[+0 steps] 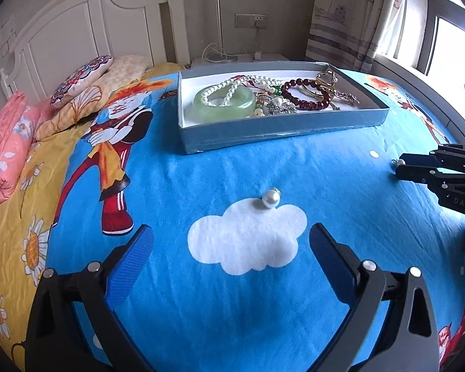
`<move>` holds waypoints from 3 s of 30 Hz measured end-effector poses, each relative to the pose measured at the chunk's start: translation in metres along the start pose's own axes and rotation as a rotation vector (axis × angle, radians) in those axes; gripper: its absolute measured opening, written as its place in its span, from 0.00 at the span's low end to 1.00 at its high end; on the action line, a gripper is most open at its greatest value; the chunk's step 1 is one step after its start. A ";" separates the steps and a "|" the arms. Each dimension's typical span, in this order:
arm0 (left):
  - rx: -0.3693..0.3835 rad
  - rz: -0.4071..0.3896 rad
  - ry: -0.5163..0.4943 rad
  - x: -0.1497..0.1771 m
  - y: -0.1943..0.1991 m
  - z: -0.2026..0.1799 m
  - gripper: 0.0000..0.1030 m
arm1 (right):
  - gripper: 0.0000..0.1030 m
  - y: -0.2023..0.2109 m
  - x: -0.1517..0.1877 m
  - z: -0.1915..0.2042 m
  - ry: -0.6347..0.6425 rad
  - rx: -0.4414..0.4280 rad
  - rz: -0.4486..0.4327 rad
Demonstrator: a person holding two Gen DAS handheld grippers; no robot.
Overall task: Organize jewelry
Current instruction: 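Grasp a pearl earring with the left tool while the right tool grasps the other pearl earring, then carry both pearl earrings into the tray and open both tools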
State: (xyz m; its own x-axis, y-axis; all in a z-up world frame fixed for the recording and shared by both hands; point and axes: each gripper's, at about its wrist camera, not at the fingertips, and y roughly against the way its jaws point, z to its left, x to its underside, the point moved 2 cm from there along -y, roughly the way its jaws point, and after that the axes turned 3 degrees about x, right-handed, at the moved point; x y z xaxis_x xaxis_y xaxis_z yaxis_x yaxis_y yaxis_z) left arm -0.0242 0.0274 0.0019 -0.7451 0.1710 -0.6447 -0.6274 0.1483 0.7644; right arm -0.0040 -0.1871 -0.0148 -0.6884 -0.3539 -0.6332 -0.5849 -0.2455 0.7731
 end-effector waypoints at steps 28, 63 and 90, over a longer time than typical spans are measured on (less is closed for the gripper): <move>0.082 0.030 -0.070 -0.016 -0.023 -0.033 0.13 | 0.15 0.001 0.002 -0.007 -0.026 -0.017 -0.017; 0.051 -0.162 -0.114 -0.046 0.061 -0.054 0.12 | 0.15 0.079 -0.045 0.014 0.032 0.023 -0.241; 0.011 -0.119 -0.125 -0.109 0.000 -0.049 0.12 | 0.15 0.025 -0.094 -0.010 0.007 0.010 -0.216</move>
State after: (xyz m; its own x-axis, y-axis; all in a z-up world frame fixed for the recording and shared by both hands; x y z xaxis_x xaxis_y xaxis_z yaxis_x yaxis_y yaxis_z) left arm 0.0458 -0.0386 0.0726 -0.6310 0.2712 -0.7268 -0.7068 0.1851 0.6827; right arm 0.0505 -0.1693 0.0639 -0.5436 -0.3003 -0.7838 -0.7228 -0.3073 0.6190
